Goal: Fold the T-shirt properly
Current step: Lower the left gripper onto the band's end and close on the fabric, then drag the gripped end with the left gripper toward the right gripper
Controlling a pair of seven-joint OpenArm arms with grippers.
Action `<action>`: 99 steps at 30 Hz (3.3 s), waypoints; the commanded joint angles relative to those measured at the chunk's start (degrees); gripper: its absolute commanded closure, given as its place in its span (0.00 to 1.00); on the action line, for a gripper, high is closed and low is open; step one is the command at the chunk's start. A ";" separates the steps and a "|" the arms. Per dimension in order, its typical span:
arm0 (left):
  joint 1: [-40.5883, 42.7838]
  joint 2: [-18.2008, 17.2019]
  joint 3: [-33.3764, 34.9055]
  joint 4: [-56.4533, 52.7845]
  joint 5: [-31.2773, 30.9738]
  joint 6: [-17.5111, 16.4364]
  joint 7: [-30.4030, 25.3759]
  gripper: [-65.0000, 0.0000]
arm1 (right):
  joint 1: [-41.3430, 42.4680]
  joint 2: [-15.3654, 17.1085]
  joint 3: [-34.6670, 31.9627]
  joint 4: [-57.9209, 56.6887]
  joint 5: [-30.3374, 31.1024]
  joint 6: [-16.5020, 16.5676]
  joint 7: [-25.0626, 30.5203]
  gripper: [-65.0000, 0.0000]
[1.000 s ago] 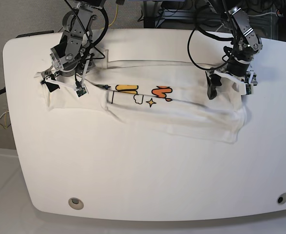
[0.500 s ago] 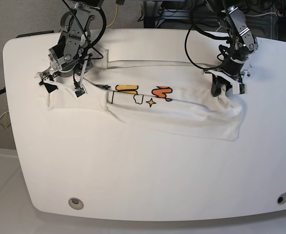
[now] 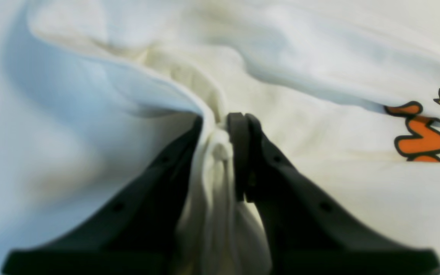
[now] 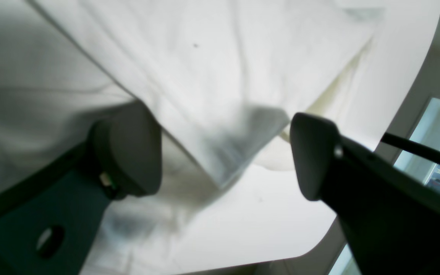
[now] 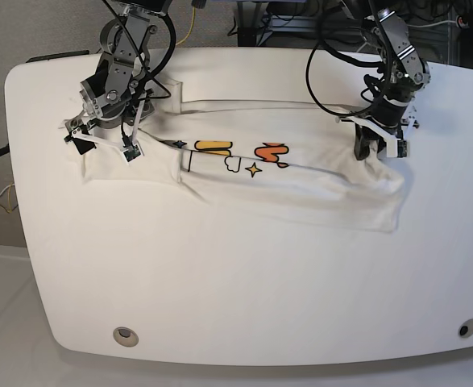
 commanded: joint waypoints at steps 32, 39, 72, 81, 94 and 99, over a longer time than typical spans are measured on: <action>-4.26 0.01 0.50 12.17 -1.51 -0.14 9.43 0.96 | 1.61 -0.23 0.19 -6.14 2.32 -0.49 0.37 1.00; -4.53 0.01 0.59 12.34 -1.51 -0.14 9.52 0.96 | 1.43 0.13 0.37 -6.49 4.61 -0.49 0.37 1.00; -13.32 0.01 15.62 17.00 -6.88 5.17 22.53 0.96 | 0.73 -0.14 0.28 -6.49 4.96 -0.49 0.37 1.00; -10.15 0.01 25.47 15.33 -17.95 16.52 17.96 0.96 | 0.64 -0.14 0.28 -6.49 4.96 -0.49 0.37 1.00; -5.32 0.01 39.09 8.04 -18.83 21.35 8.29 0.96 | 0.46 0.04 0.37 -6.49 4.96 -0.49 0.37 1.00; -5.23 0.01 40.76 3.90 -18.83 21.97 6.97 0.96 | 0.46 0.13 0.37 -6.49 4.96 -0.49 0.37 1.00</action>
